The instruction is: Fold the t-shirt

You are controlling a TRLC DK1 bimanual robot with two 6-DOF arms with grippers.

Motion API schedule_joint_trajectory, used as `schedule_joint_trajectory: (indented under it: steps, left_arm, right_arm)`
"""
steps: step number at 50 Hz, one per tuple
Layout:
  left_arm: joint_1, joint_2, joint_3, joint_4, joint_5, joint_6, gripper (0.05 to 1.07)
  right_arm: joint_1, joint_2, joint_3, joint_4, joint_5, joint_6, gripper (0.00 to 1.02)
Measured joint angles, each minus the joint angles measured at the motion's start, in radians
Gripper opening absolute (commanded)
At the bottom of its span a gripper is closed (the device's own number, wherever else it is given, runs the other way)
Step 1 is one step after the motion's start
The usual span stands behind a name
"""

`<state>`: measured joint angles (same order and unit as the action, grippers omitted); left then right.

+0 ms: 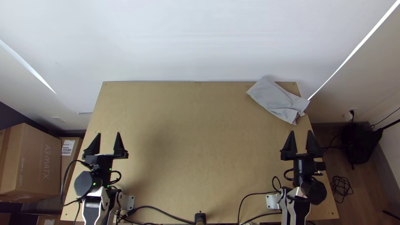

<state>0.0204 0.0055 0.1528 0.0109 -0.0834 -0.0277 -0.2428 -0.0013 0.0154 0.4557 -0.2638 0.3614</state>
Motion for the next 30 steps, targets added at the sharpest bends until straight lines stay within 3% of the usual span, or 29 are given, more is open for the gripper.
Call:
schedule_joint_trajectory:
  steps: [13, 30]
  left_arm:
    - [-0.071, 0.0, -0.111, 0.033, 0.01, -0.081, 1.03]
    - [-0.07, 0.001, -0.111, 0.014, 0.021, -0.098, 1.03]
  right_arm:
    - [0.031, -0.002, -0.002, -0.386, 0.001, -0.003, 0.99]
    - [0.011, -0.002, -0.002, -0.398, 0.005, -0.071, 0.99]
